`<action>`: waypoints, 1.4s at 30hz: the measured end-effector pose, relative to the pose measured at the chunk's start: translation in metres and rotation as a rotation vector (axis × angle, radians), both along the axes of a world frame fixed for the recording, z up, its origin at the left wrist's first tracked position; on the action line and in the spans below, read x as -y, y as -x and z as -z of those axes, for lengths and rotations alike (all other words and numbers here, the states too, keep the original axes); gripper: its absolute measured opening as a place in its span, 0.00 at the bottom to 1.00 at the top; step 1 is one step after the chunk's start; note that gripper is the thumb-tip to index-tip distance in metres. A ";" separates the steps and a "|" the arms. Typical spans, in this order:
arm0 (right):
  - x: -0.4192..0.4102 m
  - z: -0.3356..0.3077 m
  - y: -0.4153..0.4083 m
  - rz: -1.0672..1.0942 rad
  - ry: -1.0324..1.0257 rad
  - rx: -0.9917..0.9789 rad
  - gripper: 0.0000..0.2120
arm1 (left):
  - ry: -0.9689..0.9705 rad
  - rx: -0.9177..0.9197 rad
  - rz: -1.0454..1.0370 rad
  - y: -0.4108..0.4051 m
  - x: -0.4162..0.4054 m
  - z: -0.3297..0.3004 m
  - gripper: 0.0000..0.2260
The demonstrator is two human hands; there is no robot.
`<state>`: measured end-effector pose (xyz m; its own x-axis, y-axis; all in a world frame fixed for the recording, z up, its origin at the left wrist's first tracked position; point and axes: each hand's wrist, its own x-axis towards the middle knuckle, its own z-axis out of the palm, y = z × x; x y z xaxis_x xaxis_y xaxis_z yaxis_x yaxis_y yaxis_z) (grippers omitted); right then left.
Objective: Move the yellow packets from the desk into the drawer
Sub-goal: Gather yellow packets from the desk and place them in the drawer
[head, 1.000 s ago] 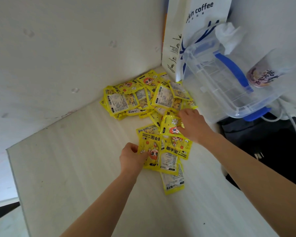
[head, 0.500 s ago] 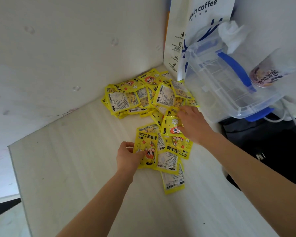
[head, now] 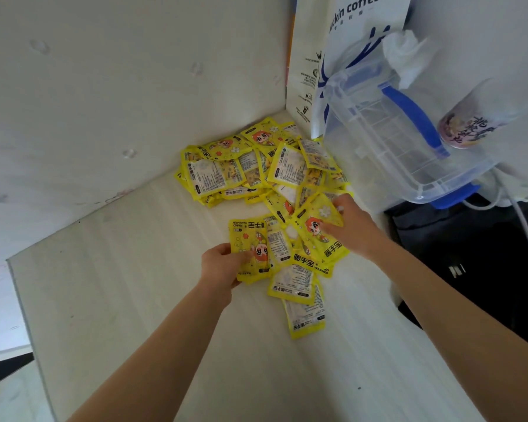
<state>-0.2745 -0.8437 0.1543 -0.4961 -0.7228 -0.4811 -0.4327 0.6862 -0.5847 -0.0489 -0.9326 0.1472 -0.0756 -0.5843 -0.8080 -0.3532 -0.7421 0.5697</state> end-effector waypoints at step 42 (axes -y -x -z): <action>-0.072 0.019 -0.055 0.953 0.121 0.720 0.15 | -0.089 -0.188 -0.254 0.001 -0.018 0.022 0.09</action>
